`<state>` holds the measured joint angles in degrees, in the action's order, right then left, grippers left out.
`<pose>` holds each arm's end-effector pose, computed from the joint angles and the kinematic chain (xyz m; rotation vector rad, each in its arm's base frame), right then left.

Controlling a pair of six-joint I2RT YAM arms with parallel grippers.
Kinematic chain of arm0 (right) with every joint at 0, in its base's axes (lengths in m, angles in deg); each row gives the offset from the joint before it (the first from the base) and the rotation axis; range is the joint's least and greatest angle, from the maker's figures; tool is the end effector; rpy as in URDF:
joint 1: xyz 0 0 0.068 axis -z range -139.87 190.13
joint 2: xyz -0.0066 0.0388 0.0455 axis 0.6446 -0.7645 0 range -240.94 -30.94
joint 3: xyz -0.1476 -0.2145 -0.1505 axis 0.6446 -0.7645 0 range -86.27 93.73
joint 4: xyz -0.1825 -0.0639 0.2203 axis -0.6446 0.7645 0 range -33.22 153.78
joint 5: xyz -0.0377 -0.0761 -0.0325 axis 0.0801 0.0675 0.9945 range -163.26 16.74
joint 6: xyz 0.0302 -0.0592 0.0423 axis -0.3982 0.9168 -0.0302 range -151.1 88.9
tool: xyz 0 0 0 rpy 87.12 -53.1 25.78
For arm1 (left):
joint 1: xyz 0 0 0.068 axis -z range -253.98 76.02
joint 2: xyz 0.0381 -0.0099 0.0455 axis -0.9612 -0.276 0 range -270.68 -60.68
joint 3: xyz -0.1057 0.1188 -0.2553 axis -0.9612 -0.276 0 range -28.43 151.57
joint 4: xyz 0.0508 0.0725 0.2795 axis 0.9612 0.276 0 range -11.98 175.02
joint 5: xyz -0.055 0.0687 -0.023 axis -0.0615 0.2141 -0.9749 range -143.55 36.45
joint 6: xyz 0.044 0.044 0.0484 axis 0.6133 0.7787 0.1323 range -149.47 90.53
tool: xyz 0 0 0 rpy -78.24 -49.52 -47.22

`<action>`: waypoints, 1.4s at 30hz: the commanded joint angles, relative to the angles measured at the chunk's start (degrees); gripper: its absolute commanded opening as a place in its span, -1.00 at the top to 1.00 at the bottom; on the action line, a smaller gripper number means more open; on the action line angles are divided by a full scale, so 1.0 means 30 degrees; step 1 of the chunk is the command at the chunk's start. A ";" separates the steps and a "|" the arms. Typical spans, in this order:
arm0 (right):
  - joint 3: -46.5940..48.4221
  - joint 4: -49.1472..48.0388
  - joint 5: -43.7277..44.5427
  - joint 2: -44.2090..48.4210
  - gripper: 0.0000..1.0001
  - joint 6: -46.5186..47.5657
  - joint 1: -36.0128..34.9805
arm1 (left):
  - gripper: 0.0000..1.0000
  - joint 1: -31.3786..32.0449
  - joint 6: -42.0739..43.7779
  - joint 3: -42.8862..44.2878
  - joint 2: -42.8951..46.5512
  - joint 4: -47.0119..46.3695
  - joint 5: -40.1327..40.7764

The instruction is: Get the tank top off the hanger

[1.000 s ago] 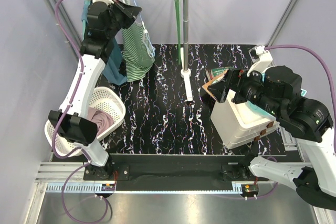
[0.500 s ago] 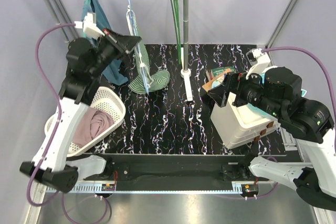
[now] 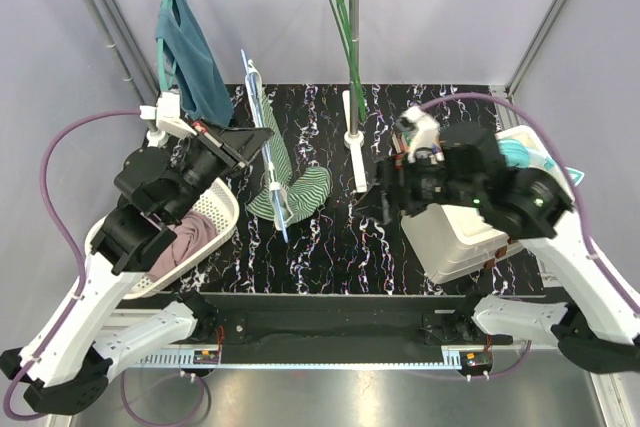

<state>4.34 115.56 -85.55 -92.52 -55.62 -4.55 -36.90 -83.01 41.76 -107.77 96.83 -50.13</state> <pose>0.1440 0.1626 0.4891 -0.5252 2.1603 0.9278 0.1577 -0.1141 0.5031 -0.2841 1.5989 -1.2097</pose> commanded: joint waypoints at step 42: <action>0.7445 -0.4096 0.4889 -1.0762 0.77 -0.0442 -0.5964 | 1.00 0.1087 -0.0641 0.1270 -0.1705 0.2315 0.2642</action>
<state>27.96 105.51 -72.46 -127.12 -56.64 -22.39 -34.78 -84.98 45.02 -112.77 106.53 -39.44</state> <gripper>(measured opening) 0.233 0.034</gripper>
